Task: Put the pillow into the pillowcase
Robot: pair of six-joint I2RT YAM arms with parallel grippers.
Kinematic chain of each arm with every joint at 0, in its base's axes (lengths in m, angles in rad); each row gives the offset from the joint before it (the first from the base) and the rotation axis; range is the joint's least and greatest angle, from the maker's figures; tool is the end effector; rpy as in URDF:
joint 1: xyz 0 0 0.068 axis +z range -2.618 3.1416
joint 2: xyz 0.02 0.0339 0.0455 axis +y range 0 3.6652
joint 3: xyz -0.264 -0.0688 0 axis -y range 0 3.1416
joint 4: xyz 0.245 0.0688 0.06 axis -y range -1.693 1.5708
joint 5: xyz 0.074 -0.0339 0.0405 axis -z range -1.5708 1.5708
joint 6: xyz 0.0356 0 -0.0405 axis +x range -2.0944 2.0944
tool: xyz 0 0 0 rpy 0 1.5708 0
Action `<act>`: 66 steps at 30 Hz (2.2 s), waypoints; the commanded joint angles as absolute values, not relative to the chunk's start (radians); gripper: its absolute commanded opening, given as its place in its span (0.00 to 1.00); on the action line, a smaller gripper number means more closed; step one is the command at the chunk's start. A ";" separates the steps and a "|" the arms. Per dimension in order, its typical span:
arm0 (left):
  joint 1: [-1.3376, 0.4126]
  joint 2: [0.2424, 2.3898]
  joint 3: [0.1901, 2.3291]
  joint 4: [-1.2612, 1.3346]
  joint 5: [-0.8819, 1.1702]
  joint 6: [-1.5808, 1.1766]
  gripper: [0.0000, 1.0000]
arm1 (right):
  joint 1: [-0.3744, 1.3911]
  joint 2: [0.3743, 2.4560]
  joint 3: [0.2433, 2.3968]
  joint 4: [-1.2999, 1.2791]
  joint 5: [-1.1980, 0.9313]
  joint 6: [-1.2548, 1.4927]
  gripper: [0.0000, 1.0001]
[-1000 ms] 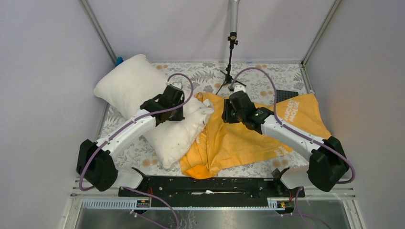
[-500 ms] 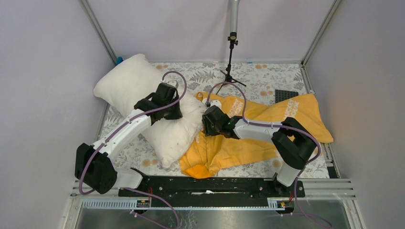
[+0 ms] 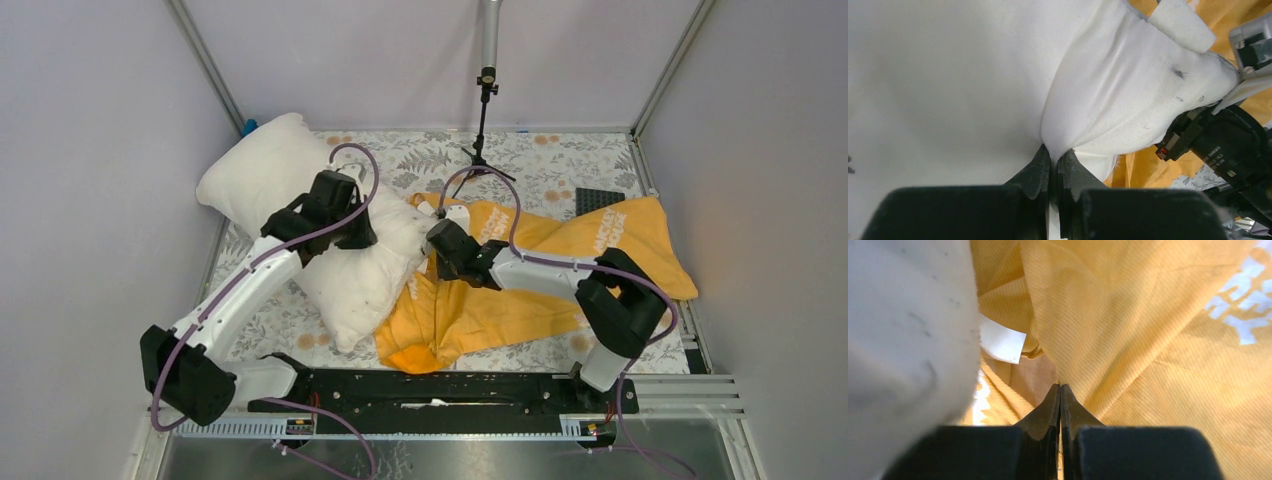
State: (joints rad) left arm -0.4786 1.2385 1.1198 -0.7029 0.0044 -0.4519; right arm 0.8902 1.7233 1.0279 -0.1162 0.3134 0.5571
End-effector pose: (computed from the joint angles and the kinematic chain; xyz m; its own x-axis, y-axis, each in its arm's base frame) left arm 0.2297 -0.1194 0.3134 -0.7870 -0.0836 -0.6113 0.1329 0.9445 -0.3003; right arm 0.2356 0.2736 0.1853 -0.7077 -0.0748 -0.7025 -0.2729 0.9462 0.1741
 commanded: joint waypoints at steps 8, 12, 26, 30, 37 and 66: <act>-0.633 1.154 1.304 -0.699 0.142 -0.436 0.00 | 0.890 1.438 0.941 -0.094 0.427 0.700 0.00; -0.684 1.167 1.251 -0.684 0.034 -0.477 0.00 | 0.890 1.347 0.890 -0.101 0.497 0.771 0.00; -0.684 1.008 0.899 -0.666 0.036 -0.587 0.00 | 0.864 1.183 0.831 -0.188 0.576 0.768 0.00; -0.685 1.067 0.847 -0.608 0.054 -0.585 0.00 | 0.869 1.073 0.830 -0.133 0.521 0.723 0.00; -0.687 1.145 0.814 -0.542 0.064 -0.589 0.00 | 0.887 1.007 0.844 -0.043 0.360 0.611 0.00; -0.611 1.634 1.174 -0.160 0.193 -0.656 0.00 | 1.005 1.154 0.924 -0.211 0.140 0.528 0.00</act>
State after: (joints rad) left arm -0.6125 1.6192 1.2083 -0.3733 0.1802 -0.6655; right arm 0.9894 1.1400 0.8627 -0.1459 0.1402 0.5129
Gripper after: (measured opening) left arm 0.044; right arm 0.011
